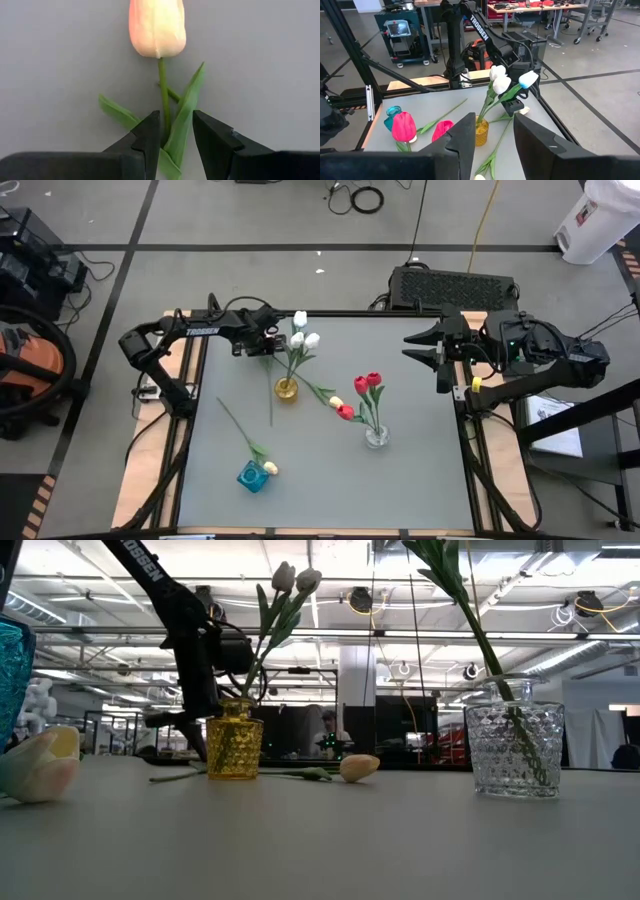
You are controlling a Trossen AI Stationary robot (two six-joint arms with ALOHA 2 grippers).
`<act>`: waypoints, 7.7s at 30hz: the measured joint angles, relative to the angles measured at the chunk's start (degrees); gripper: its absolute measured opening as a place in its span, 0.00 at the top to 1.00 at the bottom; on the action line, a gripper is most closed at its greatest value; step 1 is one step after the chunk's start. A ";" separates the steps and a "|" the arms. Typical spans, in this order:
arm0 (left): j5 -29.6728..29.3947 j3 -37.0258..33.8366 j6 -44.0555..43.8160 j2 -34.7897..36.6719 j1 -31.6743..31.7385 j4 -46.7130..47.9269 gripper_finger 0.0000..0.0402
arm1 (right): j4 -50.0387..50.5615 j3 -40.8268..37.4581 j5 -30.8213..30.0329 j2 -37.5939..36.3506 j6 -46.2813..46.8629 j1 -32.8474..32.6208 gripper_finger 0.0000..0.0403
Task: Sort flowers into vase by color
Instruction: Put the top yellow tulip into the blue vase
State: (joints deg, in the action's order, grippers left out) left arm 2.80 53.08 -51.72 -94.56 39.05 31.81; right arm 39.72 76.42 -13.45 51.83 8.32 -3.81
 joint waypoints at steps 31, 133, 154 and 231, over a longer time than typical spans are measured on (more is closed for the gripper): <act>-1.85 0.00 -0.23 -2.09 -1.62 0.17 0.70 | 0.07 0.00 0.04 -0.02 0.55 0.00 0.69; 41.37 3.39 35.25 66.34 -2.13 4.83 1.00 | 1.70 0.00 -2.97 -0.02 -13.53 0.02 0.69; 62.58 3.39 35.73 65.92 -10.16 -7.47 1.00 | 1.70 0.00 -2.97 -0.02 -13.53 0.00 0.69; 24.76 -8.33 38.61 46.86 -51.19 -41.80 1.00 | 1.70 0.00 -2.97 0.00 -13.52 0.00 0.69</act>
State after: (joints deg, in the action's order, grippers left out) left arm 27.56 44.75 -13.12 -47.70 -12.14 -9.99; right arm 41.43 76.42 -16.42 51.83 -5.21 -3.81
